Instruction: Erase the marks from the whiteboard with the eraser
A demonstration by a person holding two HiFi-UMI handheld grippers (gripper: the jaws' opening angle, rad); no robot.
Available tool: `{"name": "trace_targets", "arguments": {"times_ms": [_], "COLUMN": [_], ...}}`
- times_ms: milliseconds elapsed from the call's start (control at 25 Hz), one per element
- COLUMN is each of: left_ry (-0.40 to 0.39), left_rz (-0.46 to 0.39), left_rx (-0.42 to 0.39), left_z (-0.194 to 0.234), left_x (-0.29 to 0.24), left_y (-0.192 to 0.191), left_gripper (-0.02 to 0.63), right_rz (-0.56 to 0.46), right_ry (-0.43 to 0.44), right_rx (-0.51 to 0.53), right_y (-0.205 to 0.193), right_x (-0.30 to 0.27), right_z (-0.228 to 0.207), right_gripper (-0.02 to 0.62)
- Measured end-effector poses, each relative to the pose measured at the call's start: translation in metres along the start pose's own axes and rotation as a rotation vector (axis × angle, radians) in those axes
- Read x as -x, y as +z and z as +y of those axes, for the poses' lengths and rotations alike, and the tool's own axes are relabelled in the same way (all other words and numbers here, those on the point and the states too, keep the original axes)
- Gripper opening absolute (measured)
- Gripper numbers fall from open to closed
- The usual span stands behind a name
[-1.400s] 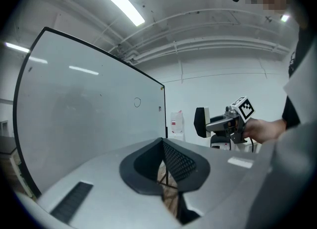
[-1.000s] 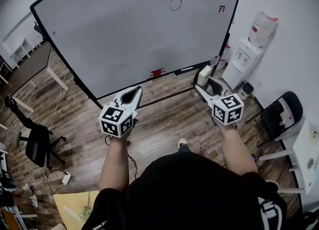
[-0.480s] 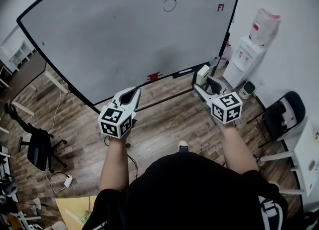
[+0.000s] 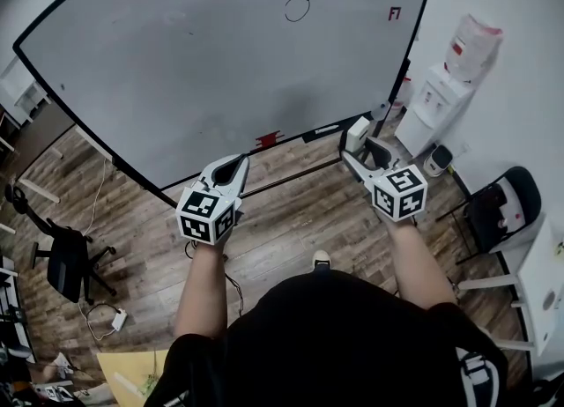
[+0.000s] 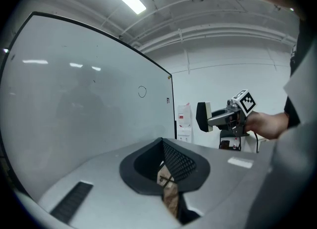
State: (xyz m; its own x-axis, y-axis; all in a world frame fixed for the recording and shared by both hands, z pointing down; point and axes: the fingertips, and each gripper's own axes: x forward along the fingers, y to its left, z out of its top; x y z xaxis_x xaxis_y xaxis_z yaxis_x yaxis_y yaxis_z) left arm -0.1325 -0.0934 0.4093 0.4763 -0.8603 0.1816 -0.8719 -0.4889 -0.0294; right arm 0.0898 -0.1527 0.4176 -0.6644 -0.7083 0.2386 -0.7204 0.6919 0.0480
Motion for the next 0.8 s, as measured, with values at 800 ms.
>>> {"name": "trace_targets", "arguments": {"times_ms": [800], "left_ry": [0.032], "left_rz": [0.019], "left_rx": [0.035], "left_z": [0.032], "left_x": [-0.069], "left_y": [-0.001], "left_gripper": [0.011], "right_rz": [0.02], "right_ry": [0.043], "right_rx": [-0.006], "right_y": [0.002], "right_x": [-0.06], "right_z": [-0.056], "right_gripper": [0.23]}}
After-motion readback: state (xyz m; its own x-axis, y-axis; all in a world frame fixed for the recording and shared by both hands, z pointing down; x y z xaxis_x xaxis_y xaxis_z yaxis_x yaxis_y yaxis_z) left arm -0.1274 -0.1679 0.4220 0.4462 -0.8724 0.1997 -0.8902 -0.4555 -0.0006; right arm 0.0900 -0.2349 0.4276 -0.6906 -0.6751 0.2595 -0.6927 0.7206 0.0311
